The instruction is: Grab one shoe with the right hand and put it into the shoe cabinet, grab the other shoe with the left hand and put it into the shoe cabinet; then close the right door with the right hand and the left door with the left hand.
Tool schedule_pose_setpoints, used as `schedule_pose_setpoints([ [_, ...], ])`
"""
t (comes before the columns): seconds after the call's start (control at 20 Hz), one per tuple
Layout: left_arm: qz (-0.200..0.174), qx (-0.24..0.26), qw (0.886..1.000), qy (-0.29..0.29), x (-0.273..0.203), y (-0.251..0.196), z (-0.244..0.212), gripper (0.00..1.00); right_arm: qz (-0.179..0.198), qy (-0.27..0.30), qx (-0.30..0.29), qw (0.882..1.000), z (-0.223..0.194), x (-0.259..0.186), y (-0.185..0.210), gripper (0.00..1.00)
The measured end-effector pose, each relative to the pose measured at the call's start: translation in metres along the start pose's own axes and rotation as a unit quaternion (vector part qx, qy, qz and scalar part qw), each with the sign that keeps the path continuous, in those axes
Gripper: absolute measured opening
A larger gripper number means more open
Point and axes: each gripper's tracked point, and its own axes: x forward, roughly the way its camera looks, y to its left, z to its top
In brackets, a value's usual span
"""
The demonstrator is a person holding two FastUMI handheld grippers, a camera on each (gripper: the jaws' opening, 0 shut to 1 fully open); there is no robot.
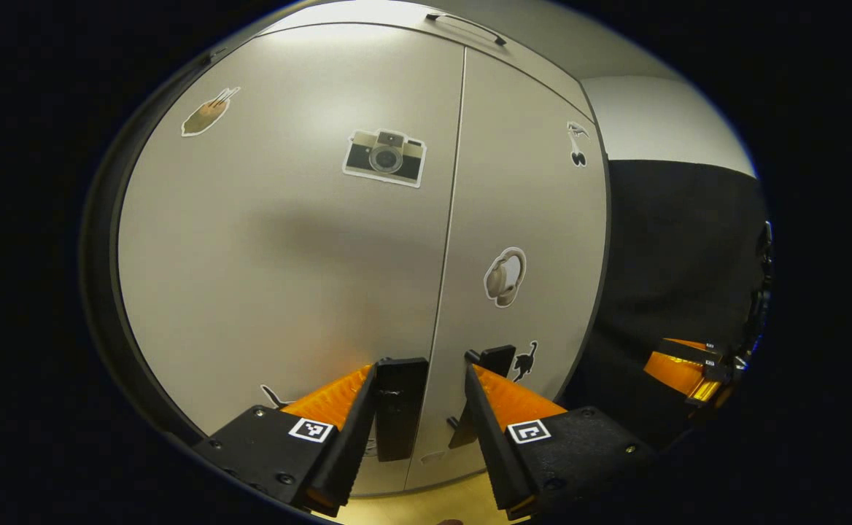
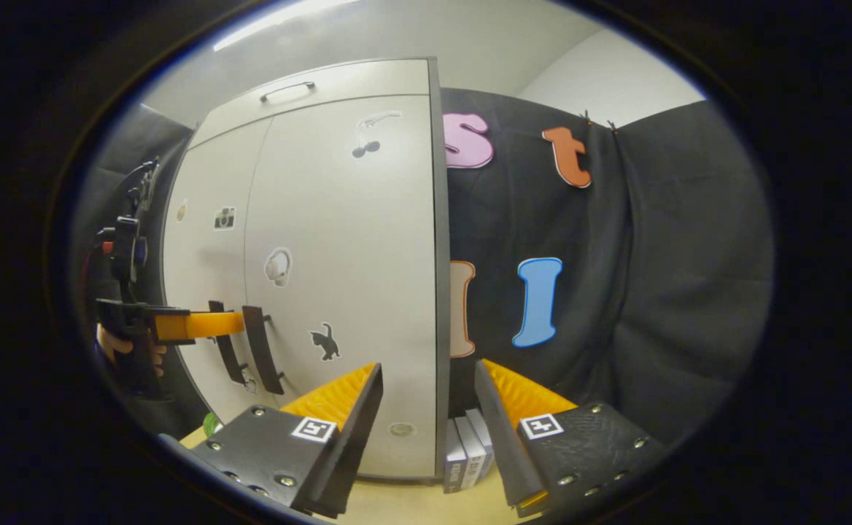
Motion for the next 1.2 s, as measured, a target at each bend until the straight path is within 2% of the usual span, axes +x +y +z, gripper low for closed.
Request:
schedule_pose_setpoints([
  [0.3, 0.01, -0.036, 0.999, -0.019, -0.011, 0.004, 0.006, 0.72, 0.011, 0.002, -0.001, 1.0, 0.003, -0.005, 0.004, 0.77],
  [0.6, 0.067, -0.021, 0.996, -0.046, -0.076, 0.015, 0.035, 0.72, 0.039, -0.015, 0.007, 0.999, 0.032, -0.032, 0.019, 0.77],
  [0.9, 0.113, 0.023, 0.989, -0.089, -0.152, -0.018, 0.08, 0.72, 0.09, -0.056, 0.02, 0.994, 0.08, -0.071, 0.042, 0.76],
  [1.2, 0.116, 0.023, 0.986, -0.115, -0.181, -0.061, 0.099, 0.71, 0.11, -0.088, 0.01, 0.99, 0.1, -0.101, 0.032, 0.76],
])
